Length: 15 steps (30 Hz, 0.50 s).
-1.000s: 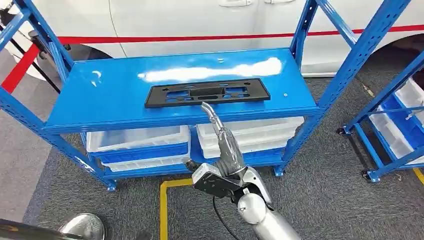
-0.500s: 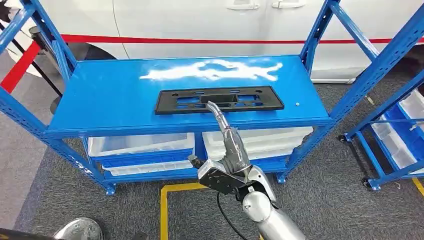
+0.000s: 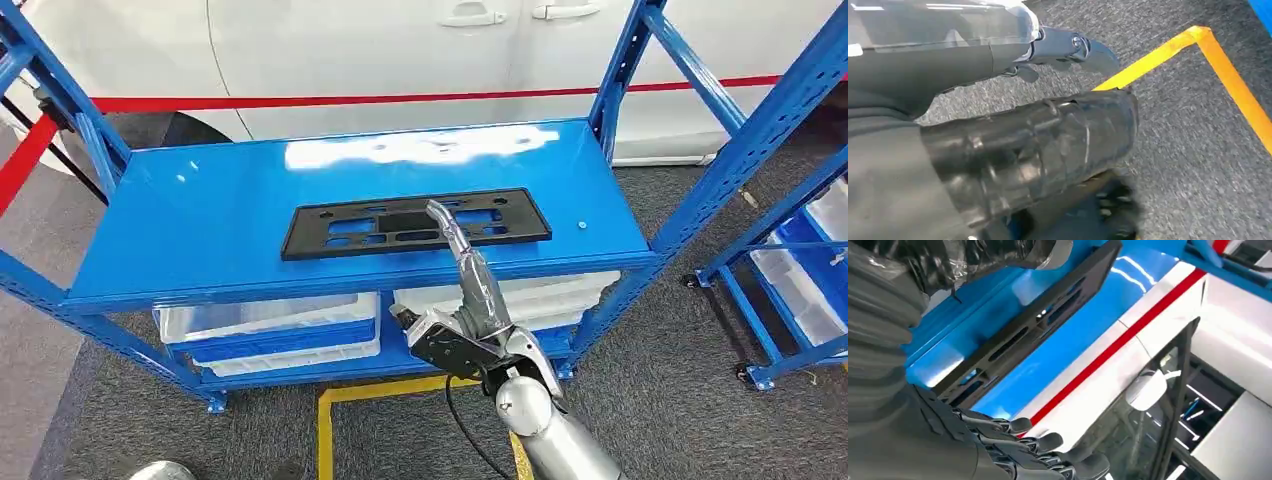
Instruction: Take the parts from the cabinet and place them on the table.
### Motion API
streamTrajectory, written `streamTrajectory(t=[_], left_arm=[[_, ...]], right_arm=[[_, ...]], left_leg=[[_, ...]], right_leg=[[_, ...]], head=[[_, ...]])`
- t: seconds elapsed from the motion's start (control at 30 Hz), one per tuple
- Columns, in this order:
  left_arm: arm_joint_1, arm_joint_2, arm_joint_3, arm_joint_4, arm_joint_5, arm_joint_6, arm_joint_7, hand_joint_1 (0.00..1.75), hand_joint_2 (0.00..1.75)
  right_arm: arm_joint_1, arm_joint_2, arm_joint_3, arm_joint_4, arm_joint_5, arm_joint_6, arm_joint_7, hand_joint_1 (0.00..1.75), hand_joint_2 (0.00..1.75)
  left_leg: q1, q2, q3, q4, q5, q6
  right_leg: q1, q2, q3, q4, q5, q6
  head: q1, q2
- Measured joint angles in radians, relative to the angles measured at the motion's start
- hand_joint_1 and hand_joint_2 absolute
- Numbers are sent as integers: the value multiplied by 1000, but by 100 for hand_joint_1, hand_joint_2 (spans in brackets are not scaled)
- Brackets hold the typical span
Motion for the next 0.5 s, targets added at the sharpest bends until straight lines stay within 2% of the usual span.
streamTrajectory(t=[0.03,0.1,0.13,0.17,0.2,0.27,0.3,0.33,0.37,0.43,0.47,0.5], left_arm=[[2,1,0,0,0,0,0,0,0],[2,2,0,0,-2,0,0,0,0],[6,2,0,1,-2,0,0,0,0],[2,3,0,1,-2,0,0,0,0],[-3,4,0,1,-2,1,0,0,0],[3,4,0,1,-2,1,0,0,0],[2,4,0,1,-2,1,0,0,0],[1,4,-1,1,-2,1,0,0,0],[-1,4,-1,1,-2,1,0,0,0],[-3,4,-2,1,-2,1,0,0,0],[-1,4,-2,1,-2,1,0,0,0],[0,4,-2,1,-2,1,0,0,0]], right_arm=[[1,-1,0,0,0,5,1,0,175],[1,-1,-1,0,1,8,1,0,175],[0,-3,-1,2,1,8,1,0,175],[1,-3,-1,3,2,9,2,0,175],[1,-3,-2,3,2,9,3,0,175],[1,-4,-3,3,2,8,2,0,175],[0,-4,-5,3,2,8,2,0,175],[-1,-4,-6,3,2,8,1,0,175],[-3,-4,-8,3,2,8,1,0,175],[1,-6,-9,4,2,8,2,0,175],[3,-7,-9,6,2,8,2,0,175],[4,-8,-9,8,2,9,2,0,175]], left_leg=[[1,0,3,-44,38,0],[2,0,45,-206,172,5],[1,2,48,-269,224,13],[-7,2,51,-276,176,19],[-9,0,54,-270,192,29],[-8,0,60,-276,193,43],[-2,-1,75,-284,195,49],[-2,-1,85,-287,190,54],[-2,-1,91,-289,184,60],[-3,-2,102,-288,171,63],[-4,-2,110,-288,163,63],[-5,-3,120,-288,155,63]], right_leg=[[0,3,12,0,-9,2],[-1,3,41,1,-31,10],[0,3,37,3,-41,15],[3,6,40,8,-47,24],[3,4,38,7,-53,32],[5,4,50,6,-53,42],[2,2,44,16,-60,47],[0,0,29,57,-59,49],[-1,-1,-10,125,-74,54],[-3,-3,-106,268,-136,65],[-3,-3,-146,313,-158,67],[-3,-4,-164,316,-153,65]], head=[[0,0],[0,0],[2,0],[-1,0],[1,0],[1,0],[0,0],[2,0],[2,0],[2,0],[3,0],[2,0]])
